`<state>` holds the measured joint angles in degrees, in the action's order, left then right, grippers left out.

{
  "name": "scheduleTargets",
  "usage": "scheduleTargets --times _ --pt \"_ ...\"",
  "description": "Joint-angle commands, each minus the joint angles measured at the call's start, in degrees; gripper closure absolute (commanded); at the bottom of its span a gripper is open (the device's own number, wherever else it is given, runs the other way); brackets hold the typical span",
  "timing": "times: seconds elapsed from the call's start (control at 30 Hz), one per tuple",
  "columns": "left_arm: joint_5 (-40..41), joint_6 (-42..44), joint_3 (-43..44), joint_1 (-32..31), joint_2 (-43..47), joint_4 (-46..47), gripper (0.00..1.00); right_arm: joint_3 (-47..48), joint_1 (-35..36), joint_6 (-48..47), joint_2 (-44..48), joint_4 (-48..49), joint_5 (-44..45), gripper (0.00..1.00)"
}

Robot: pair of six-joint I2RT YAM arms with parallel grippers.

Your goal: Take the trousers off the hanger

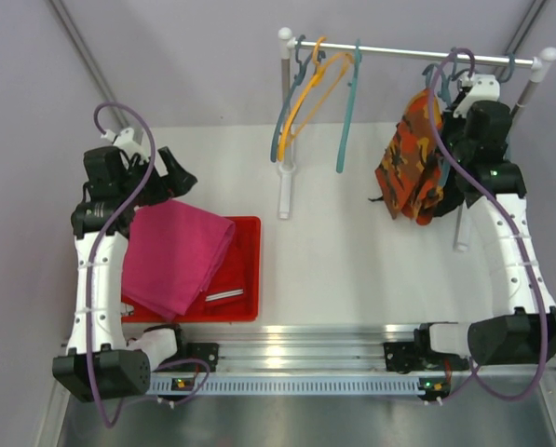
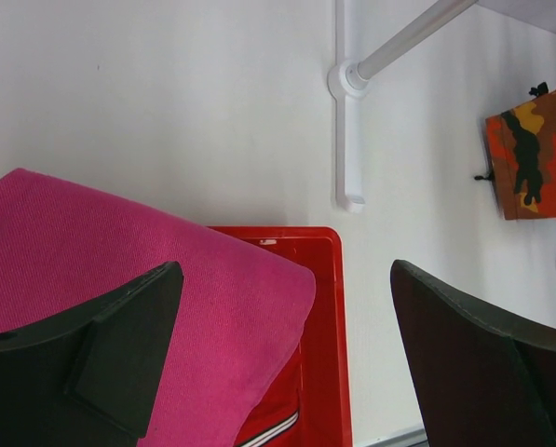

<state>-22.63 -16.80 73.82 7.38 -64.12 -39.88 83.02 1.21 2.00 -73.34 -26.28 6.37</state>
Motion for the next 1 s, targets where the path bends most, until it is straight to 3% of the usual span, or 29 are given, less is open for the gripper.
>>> scheduleTargets --times 0.0,0.2,0.43,0.6,0.97 --pt "0.0 -0.2 3.5 -0.2 1.2 2.3 0.02 8.8 -0.8 -0.8 1.9 4.4 0.0 1.00" --pt "-2.8 0.4 7.6 -0.3 1.6 2.1 0.02 17.2 -0.7 1.9 1.9 0.9 -1.6 1.00" --pt "-5.0 -0.1 12.3 -0.2 2.9 1.6 0.02 17.7 -0.8 3.3 5.1 1.1 -3.6 1.00" --pt "-12.1 -1.4 14.5 -1.0 3.5 1.6 0.02 18.4 -0.8 4.8 7.6 -0.3 -5.6 1.00" --pt "-11.6 -1.9 20.6 -17.7 3.3 0.2 0.03 10.2 -0.8 8.1 17.1 -2.7 -11.3 1.00"
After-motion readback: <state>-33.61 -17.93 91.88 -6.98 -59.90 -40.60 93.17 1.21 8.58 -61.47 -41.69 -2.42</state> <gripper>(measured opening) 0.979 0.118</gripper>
